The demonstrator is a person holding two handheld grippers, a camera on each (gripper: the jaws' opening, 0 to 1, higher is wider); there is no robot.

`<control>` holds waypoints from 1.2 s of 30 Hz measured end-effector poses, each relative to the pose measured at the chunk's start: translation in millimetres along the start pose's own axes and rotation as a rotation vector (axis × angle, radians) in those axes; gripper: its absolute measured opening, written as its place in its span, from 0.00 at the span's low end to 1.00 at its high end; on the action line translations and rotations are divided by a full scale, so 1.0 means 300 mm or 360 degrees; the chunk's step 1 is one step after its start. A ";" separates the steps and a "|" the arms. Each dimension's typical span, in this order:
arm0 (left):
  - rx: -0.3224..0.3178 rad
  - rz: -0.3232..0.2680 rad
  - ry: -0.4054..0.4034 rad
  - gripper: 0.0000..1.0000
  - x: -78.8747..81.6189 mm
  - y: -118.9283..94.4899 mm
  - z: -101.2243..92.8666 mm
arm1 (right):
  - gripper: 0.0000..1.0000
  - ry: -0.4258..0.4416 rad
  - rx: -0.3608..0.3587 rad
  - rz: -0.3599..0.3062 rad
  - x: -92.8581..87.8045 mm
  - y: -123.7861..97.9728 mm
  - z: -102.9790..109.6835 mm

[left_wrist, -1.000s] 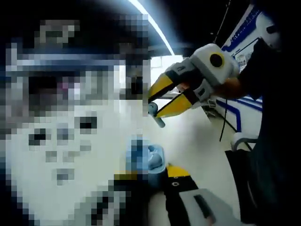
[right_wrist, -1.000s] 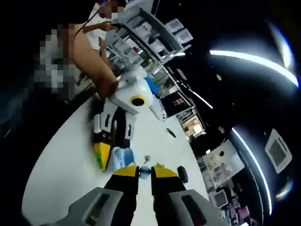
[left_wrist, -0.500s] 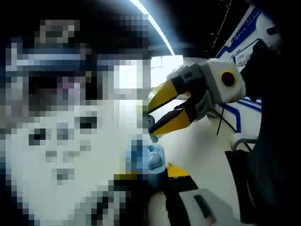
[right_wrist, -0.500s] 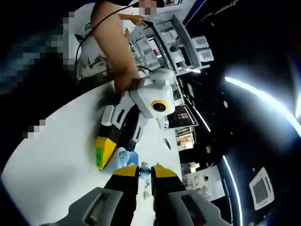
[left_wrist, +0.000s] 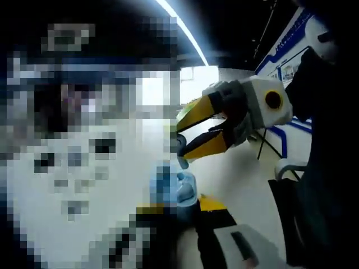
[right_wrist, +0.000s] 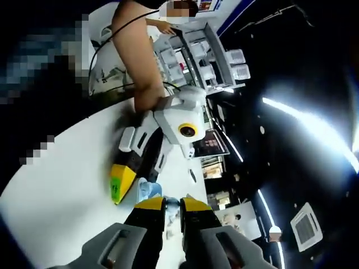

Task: Pick up the earbuds from the table and place the earbuds into the earbud case

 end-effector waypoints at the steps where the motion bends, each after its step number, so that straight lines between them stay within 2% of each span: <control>1: 0.0000 0.0000 0.0000 0.19 0.000 0.000 0.000 | 0.10 0.0001 -0.0001 0.0001 -0.001 0.001 0.002; 13: 0.0001 -0.0001 0.0003 0.19 -0.002 0.000 0.000 | 0.10 -0.0016 -0.0025 0.0002 -0.003 -0.005 0.043; 28: 0.0003 -0.0001 0.0005 0.19 -0.002 -0.001 -0.002 | 0.09 0.0010 -0.0032 0.0034 -0.013 -0.029 0.053; 36: 0.0003 -0.0002 0.0006 0.19 -0.001 0.000 -0.003 | 0.09 -0.0096 -0.0025 0.0041 0.010 -0.029 0.055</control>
Point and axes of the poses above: the point that each gripper's makers call its tool centre point, and the gripper's own axes: y roughly forward along the fingers, z roughly to its left, x roughly out of its top, the point moved 10 cm from there along -y, roughly backward along the fingers, and after that the axes turned 3 degrees about x, right-handed, at the moved point
